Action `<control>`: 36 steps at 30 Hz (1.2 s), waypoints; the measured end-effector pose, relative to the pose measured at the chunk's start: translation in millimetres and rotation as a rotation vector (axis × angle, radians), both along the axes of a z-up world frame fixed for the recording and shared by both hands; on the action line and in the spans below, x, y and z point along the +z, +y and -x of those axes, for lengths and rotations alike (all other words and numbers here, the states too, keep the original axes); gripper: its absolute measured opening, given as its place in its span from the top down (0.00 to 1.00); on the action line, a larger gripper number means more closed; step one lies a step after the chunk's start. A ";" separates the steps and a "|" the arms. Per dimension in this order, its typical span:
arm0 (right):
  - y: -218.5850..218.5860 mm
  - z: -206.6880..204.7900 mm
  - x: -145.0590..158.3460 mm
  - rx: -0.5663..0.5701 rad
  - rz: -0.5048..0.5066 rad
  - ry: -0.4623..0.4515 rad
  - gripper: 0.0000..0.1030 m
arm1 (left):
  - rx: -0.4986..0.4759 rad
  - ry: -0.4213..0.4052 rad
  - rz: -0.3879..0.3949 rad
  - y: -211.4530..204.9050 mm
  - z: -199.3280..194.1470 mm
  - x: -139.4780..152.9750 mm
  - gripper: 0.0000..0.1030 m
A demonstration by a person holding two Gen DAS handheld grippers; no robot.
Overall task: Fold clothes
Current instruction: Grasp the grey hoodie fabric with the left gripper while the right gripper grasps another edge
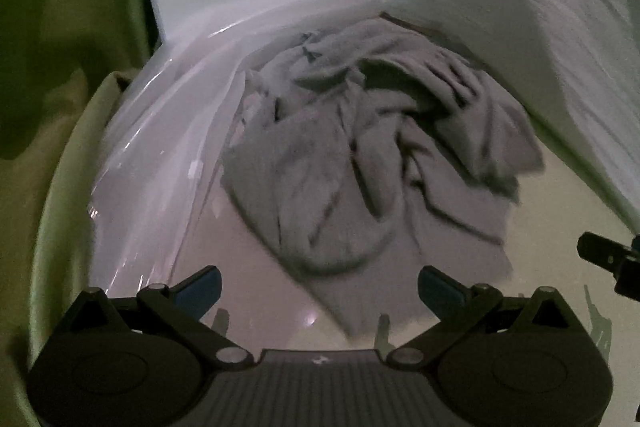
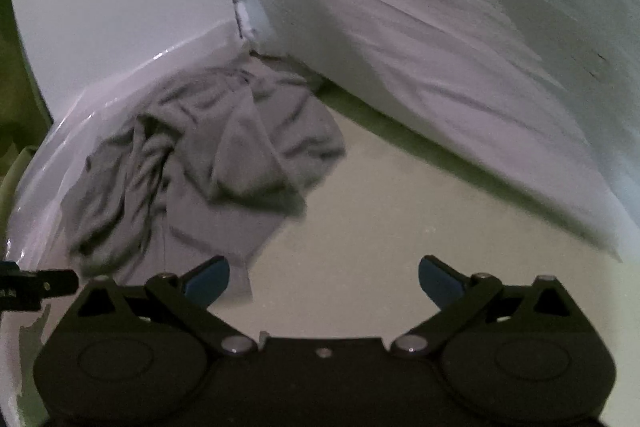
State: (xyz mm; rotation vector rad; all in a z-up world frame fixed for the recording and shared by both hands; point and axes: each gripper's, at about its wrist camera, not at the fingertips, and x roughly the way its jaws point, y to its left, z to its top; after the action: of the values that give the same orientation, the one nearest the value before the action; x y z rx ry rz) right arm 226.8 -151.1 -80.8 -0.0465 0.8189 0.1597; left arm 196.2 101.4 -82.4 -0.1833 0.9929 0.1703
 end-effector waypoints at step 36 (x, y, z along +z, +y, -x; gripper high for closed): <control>-100.8 181.5 -14.8 -0.210 0.092 0.086 0.99 | -0.130 0.001 0.073 -55.8 65.4 15.5 0.80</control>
State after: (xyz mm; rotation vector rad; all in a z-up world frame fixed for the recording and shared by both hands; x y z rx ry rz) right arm 45.3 -251.8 -95.6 -0.0400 0.9108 -0.0744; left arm 130.8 45.6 -66.8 -0.1851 1.0091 0.0153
